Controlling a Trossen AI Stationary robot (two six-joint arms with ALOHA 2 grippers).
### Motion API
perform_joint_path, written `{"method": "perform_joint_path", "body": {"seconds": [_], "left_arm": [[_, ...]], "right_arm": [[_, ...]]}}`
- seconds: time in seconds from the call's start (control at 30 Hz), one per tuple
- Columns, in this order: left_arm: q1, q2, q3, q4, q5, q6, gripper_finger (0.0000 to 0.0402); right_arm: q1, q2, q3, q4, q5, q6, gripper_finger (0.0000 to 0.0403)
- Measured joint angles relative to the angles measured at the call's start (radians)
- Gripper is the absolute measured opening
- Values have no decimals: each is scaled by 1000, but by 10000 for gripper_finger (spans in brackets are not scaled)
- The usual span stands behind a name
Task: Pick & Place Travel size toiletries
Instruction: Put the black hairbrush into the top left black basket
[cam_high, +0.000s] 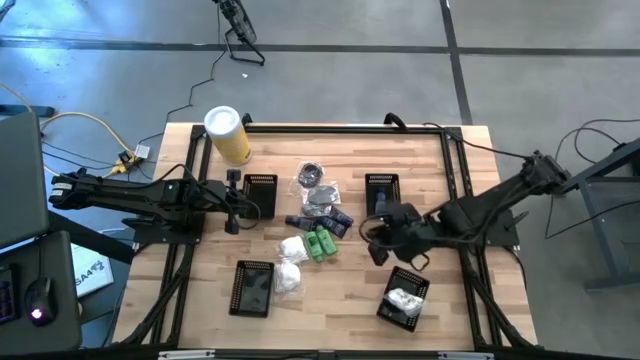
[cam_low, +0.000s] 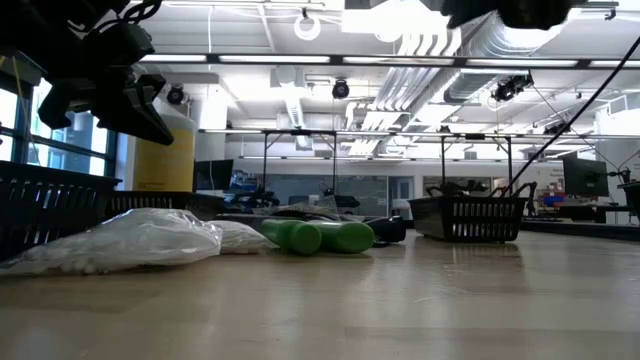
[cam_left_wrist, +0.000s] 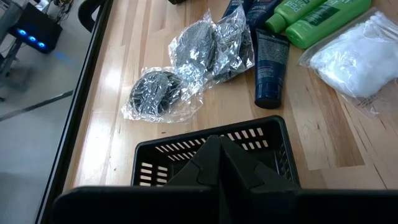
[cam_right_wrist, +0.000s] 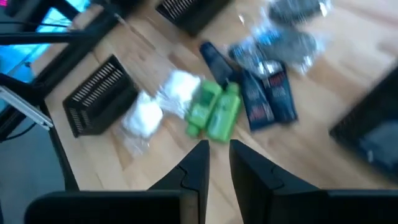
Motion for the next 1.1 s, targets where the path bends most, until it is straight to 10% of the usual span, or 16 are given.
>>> {"method": "perform_joint_path", "body": {"seconds": [0.43, 1.1], "left_arm": [[0, 0, 0, 0, 4, -39, 0], [0, 0, 0, 34, 55, -227, 0]], "right_arm": [[-149, 20, 0, 315, -2, -405, 57], [-287, 151, 0, 360, -1, -321, 32]]}}
